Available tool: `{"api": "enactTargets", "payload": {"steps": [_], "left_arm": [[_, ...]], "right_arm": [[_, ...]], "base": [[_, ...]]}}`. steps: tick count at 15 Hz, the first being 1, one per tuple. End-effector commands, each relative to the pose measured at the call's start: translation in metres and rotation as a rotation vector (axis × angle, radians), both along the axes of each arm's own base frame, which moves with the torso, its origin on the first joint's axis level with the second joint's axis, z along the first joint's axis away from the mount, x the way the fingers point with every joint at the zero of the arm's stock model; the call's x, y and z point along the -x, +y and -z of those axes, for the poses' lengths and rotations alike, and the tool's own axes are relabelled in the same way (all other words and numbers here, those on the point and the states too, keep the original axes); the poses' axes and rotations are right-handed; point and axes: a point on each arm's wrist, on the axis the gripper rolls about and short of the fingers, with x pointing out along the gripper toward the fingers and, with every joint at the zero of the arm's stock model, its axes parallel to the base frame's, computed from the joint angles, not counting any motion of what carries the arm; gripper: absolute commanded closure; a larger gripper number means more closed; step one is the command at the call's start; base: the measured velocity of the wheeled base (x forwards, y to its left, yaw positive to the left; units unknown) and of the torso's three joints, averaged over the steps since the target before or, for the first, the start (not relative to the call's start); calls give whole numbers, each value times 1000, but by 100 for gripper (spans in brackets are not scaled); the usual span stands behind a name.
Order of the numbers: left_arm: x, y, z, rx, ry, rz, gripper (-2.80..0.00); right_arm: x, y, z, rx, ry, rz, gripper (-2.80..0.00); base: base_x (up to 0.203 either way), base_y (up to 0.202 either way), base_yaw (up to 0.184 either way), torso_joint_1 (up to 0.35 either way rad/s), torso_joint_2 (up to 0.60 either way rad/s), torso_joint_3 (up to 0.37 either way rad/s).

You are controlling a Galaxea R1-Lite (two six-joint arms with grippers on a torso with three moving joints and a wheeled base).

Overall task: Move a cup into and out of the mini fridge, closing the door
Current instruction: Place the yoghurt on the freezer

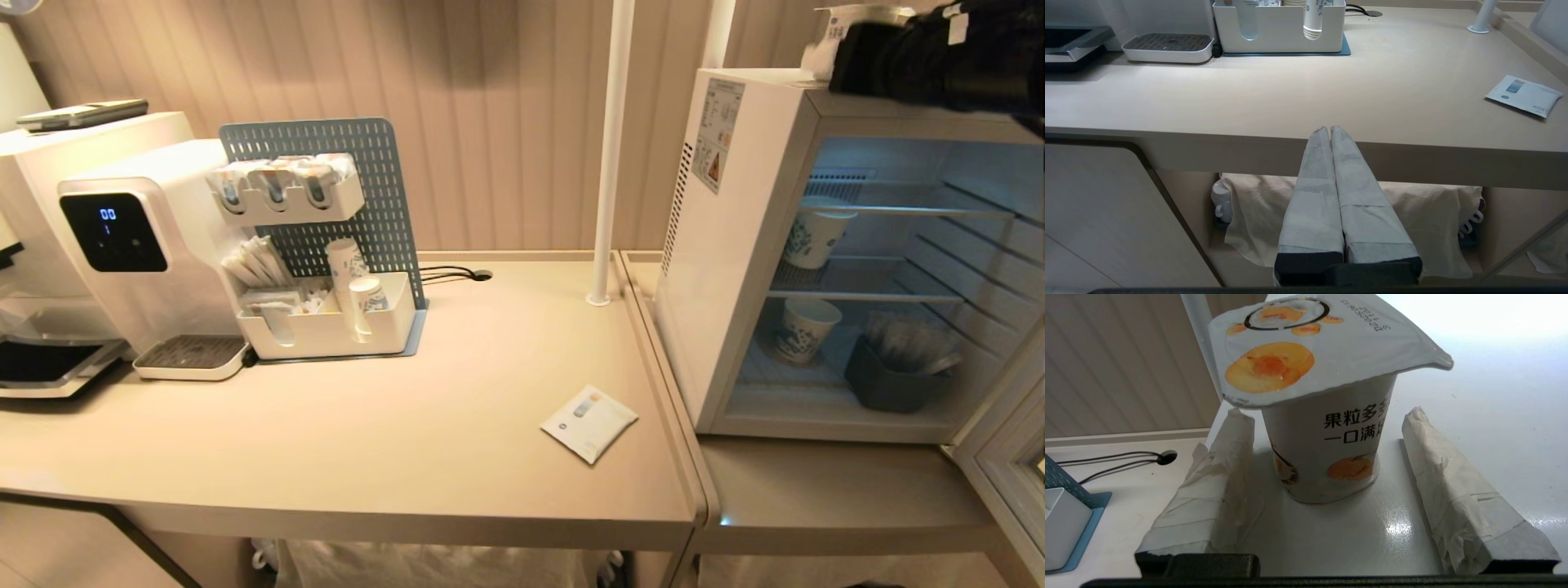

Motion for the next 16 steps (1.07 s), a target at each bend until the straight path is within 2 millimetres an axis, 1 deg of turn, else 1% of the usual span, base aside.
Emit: {"api": "enactTargets", "payload": {"steps": [1,4,7,8,10,12,16], "left_arm": [[0,0,0,0,3,0,0],[0,0,0,0,3,0,0],[0,0,0,0,3,0,0],[0,0,0,0,3,0,0],[0,0,0,0,3,0,0],[0,0,0,0,3,0,0],[0,0,0,0,3,0,0]], "right_arm": [[19,-4,4,2,32,2,-280],[48,-9,12,-2,60,0,-280],[82,-16,17,-21,9,-16,-280],[96,-18,19,-24,-12,-23,0],[122,-22,21,-31,-54,-36,0],[135,-23,30,-29,-48,-71,0],[134,-23,30,-29,-52,-96,0]], "base": [[0,0,0,0,0,0],[0,0,0,0,0,0],[0,0,0,0,0,0],[0,0,0,0,0,0],[0,0,0,0,0,0],[0,0,0,0,0,0],[0,0,0,8,7,-4]]}}
